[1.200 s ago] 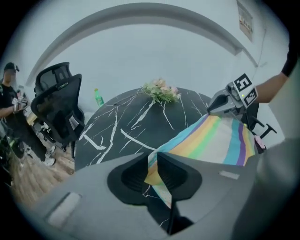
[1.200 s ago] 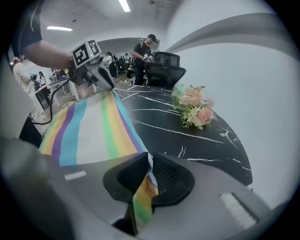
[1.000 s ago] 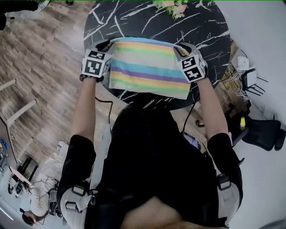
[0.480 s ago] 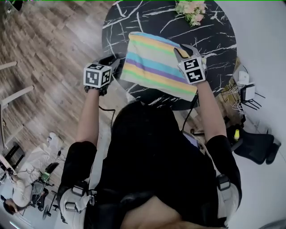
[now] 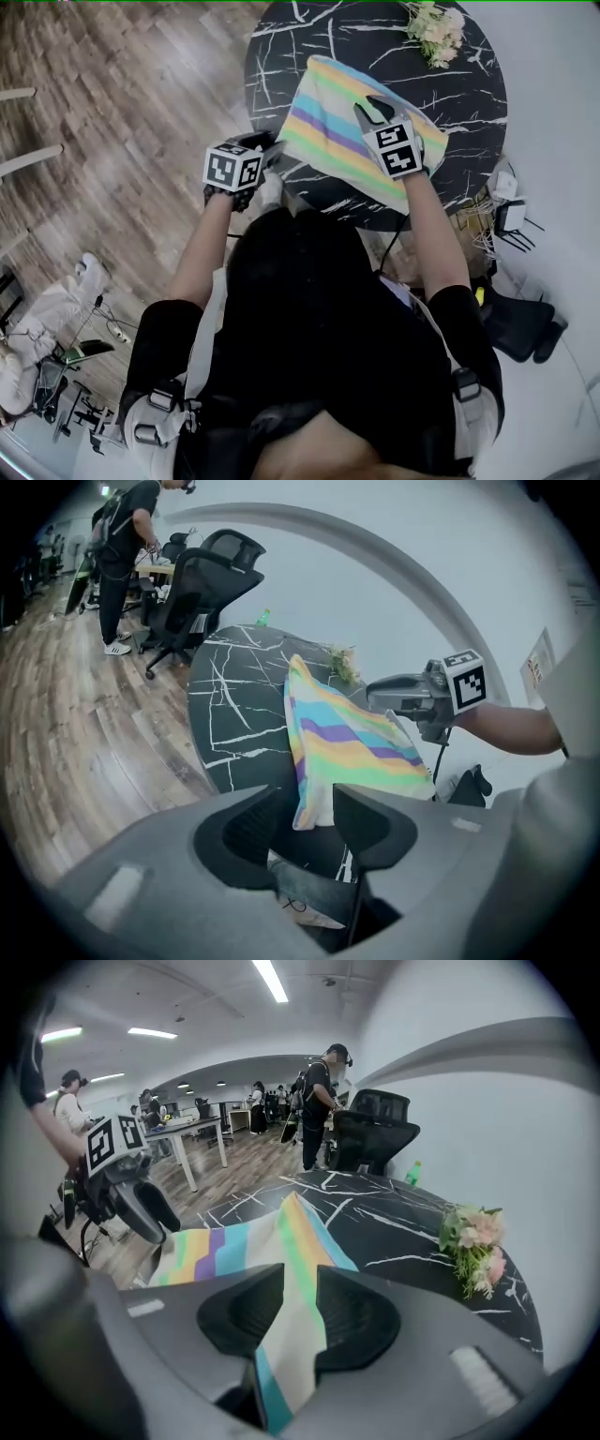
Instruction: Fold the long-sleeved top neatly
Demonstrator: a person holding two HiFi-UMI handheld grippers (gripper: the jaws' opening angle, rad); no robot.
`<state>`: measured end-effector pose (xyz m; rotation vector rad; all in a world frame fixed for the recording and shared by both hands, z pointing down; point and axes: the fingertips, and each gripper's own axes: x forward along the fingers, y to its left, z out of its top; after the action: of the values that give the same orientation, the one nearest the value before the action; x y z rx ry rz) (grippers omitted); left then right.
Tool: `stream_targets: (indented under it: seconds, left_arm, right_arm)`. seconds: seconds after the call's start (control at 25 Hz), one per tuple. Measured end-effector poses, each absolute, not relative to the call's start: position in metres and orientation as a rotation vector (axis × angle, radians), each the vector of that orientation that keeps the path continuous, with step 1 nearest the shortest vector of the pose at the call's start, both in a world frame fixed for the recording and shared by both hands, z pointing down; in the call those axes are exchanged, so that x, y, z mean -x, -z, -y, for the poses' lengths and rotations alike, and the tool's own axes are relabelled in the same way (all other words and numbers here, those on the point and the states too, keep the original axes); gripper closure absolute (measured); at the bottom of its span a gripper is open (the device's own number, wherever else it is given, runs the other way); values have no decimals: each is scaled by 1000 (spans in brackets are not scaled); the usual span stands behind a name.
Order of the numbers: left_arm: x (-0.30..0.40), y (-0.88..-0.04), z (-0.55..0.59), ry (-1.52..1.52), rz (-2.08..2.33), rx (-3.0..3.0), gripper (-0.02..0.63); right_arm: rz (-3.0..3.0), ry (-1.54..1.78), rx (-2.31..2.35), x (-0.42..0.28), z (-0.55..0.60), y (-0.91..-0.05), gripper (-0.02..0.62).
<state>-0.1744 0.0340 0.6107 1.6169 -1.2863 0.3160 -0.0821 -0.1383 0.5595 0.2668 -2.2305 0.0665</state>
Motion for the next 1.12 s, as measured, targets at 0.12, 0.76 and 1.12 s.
stream_targets:
  seconds: [0.12,0.76,1.12]
  left_arm:
    - [161,-612,-35,-329,1251,-1642,413]
    - [147,-620,-45,-343,1278,-1643,558]
    - [146,-618,-45,-380,1267,-1710,558]
  right_arm:
    - [2249,-114,-265,99,133,-561,480]
    - [2099,-478,-460,197,139,-601,389]
    - [1984,-399,-590,208,143,-627,377]
